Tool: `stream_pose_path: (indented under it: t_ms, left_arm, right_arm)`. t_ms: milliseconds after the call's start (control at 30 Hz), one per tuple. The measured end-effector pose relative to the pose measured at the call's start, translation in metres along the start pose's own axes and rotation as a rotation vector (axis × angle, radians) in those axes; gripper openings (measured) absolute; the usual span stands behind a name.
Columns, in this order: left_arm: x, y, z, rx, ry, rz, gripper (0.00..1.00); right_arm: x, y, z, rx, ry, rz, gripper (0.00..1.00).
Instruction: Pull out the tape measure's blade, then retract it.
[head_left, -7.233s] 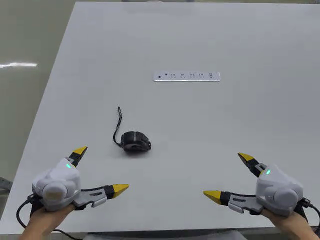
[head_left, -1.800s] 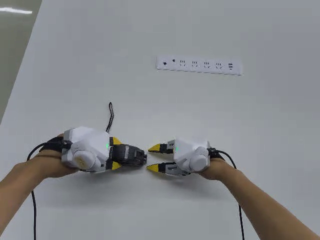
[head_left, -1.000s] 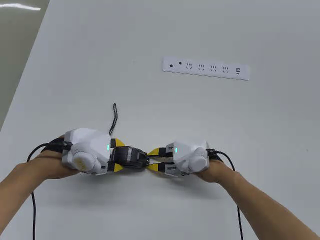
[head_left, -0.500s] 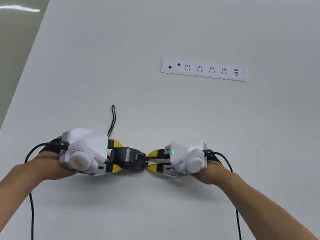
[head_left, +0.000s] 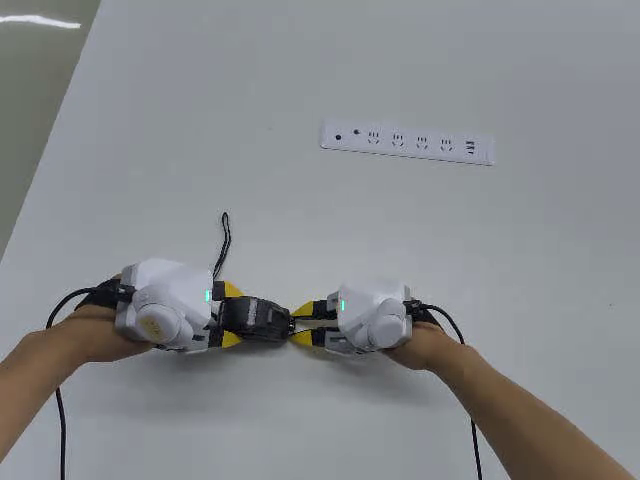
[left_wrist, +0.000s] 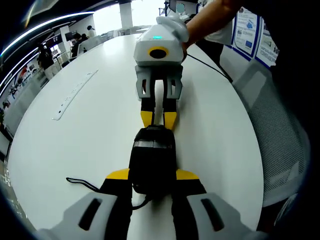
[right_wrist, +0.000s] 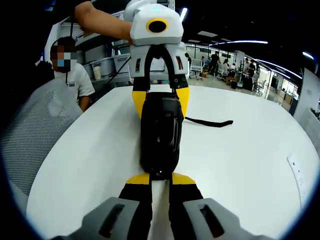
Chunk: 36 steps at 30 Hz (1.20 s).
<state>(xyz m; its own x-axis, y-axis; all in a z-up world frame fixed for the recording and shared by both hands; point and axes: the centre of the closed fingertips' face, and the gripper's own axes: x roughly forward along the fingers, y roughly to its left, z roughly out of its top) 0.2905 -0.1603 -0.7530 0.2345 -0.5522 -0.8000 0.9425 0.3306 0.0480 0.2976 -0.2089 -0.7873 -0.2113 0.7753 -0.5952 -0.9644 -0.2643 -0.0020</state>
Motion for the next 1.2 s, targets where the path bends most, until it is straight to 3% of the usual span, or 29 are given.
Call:
stream_pose_path:
  t_ms: [1200]
  left_arm:
    - [-0.001,0.001,0.000,-0.005,0.007,-0.012,0.25]
  right_arm:
    - [-0.025,0.000,-0.014,0.016,0.023,-0.003,0.08]
